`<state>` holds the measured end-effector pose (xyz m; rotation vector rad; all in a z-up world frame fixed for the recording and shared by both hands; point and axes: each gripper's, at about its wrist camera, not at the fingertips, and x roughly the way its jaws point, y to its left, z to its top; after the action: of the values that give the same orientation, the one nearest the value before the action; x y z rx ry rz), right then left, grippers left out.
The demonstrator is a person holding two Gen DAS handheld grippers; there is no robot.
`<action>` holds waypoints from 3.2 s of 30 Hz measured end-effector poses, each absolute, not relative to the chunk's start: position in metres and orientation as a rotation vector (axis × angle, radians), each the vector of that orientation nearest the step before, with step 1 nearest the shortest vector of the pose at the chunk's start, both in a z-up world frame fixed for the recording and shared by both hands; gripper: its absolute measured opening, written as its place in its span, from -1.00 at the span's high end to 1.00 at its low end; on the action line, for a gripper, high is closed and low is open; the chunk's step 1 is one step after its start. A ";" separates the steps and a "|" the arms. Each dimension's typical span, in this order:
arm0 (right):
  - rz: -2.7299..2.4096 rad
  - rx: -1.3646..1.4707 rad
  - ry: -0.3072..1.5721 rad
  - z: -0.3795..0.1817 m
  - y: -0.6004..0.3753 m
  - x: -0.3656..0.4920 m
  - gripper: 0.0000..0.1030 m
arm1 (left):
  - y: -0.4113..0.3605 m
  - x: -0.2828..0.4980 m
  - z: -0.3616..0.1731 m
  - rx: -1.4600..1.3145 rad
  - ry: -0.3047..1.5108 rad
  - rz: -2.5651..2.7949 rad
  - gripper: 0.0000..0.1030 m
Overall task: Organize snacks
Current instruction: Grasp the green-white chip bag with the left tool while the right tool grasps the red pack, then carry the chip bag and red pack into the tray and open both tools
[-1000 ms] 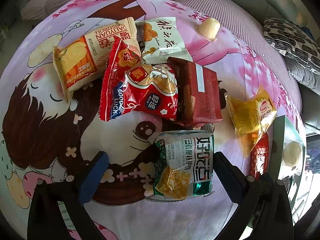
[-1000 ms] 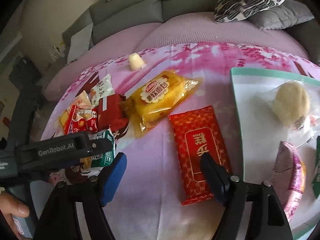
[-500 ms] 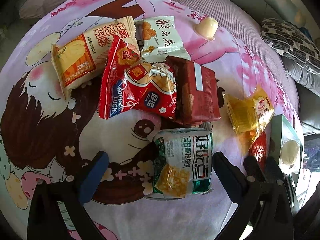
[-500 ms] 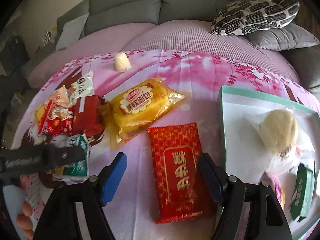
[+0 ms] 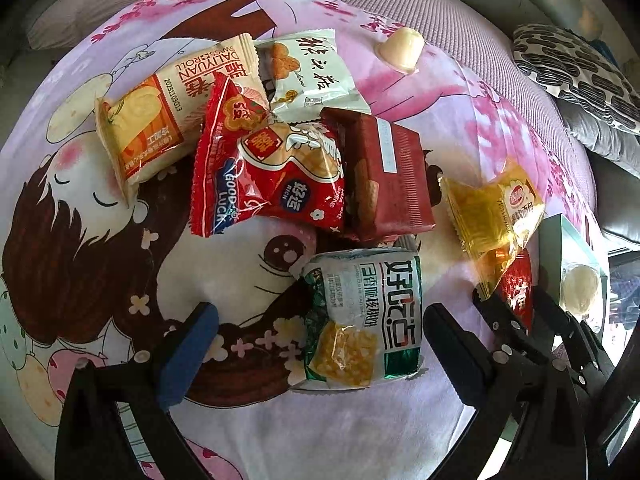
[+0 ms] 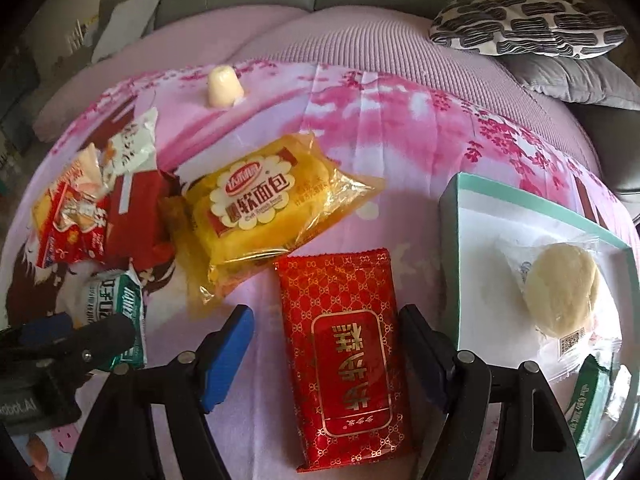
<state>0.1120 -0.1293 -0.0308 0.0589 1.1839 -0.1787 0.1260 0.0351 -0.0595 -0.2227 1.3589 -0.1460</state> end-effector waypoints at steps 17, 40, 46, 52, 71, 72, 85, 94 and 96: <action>-0.139 0.247 1.168 -0.023 -0.125 0.063 -0.37 | 0.023 0.125 -0.058 -0.182 1.346 -0.163 -0.64; -0.184 0.127 1.117 -0.028 -0.118 0.061 0.00 | -0.019 0.126 -0.063 0.002 1.311 -0.149 -0.10; -0.189 0.154 1.115 -0.025 -0.123 0.058 0.04 | -0.009 0.123 -0.057 -0.022 1.305 -0.150 -0.03; -0.185 0.189 1.106 -0.021 -0.128 0.055 0.06 | 0.003 0.119 -0.044 -0.051 1.284 -0.157 -0.03; -0.134 0.315 0.912 0.039 -0.154 0.030 0.07 | 0.013 0.088 0.030 -0.121 1.064 -0.128 -0.02; -0.132 0.319 0.904 0.041 -0.156 0.029 0.07 | 0.013 0.086 0.033 -0.126 1.050 -0.122 -0.02; -0.162 0.412 0.842 0.055 -0.186 0.016 0.07 | -0.020 0.079 0.050 -0.118 0.938 -0.161 -0.01; -0.326 0.474 0.808 0.061 -0.239 -0.003 0.07 | -0.063 0.073 0.051 -0.097 0.939 -0.318 -0.01; -0.369 0.486 0.804 0.061 -0.254 -0.009 0.07 | -0.073 0.072 0.049 -0.076 0.941 -0.336 -0.01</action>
<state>-0.0087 -0.2545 0.0614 0.4863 0.8045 -0.3691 0.0719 -0.0732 0.0492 -0.0757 0.9410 -0.3364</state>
